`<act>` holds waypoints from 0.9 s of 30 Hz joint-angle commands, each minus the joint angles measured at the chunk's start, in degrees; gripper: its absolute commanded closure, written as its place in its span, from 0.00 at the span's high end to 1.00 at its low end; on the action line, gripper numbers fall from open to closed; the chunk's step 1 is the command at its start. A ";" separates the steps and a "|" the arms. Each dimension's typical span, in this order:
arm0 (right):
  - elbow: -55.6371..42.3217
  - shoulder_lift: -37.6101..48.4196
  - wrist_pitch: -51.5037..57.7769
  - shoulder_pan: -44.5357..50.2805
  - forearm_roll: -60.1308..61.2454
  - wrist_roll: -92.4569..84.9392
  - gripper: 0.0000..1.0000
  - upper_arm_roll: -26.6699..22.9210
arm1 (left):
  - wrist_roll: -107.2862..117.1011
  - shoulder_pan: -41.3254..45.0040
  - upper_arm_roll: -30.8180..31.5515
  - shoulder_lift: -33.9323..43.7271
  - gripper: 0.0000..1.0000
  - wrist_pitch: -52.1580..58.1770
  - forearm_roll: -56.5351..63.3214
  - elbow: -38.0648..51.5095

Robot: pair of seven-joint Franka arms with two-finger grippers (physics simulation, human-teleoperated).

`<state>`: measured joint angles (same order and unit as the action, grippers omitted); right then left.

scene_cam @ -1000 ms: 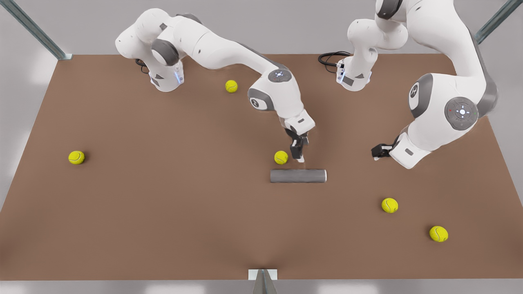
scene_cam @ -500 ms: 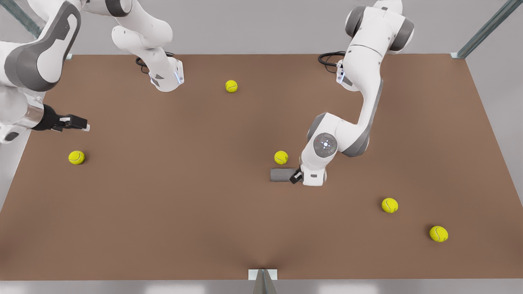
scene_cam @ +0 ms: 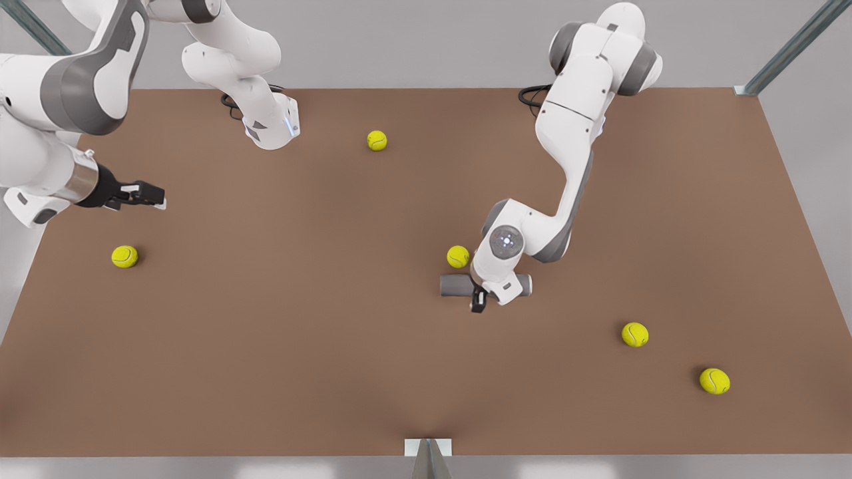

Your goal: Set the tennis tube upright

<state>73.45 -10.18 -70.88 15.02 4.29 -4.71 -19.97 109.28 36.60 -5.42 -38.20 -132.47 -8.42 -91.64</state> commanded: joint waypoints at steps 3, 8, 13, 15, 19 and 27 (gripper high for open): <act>0.03 -0.10 0.04 0.18 0.11 3.13 1.00 -0.07 | 27.21 0.49 -0.03 0.49 1.00 -1.03 0.34 -2.05; 0.12 -0.19 0.04 0.27 0.11 3.13 1.00 -0.07 | 25.19 0.49 -0.38 0.23 1.00 -1.03 1.57 -2.32; 0.12 -0.45 0.12 0.27 0.11 3.13 1.00 -0.07 | 23.87 0.40 -0.90 0.23 1.00 -0.94 1.83 -3.55; 0.03 -0.54 0.04 0.27 0.11 3.04 1.00 -0.07 | 23.78 0.40 -0.90 0.23 1.00 -0.42 1.83 -3.64; 0.12 -0.54 0.04 0.36 0.28 3.13 1.00 -0.07 | 23.17 0.49 -1.61 0.76 1.00 0.90 1.92 -5.22; 0.12 -0.89 -0.05 0.36 0.37 3.04 1.00 -0.07 | 16.50 0.49 -1.61 0.23 1.00 1.25 2.71 -5.57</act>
<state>73.60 -11.03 -70.93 15.36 4.55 -2.33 -19.98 126.74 37.09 -7.03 -38.02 -131.62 -5.89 -97.20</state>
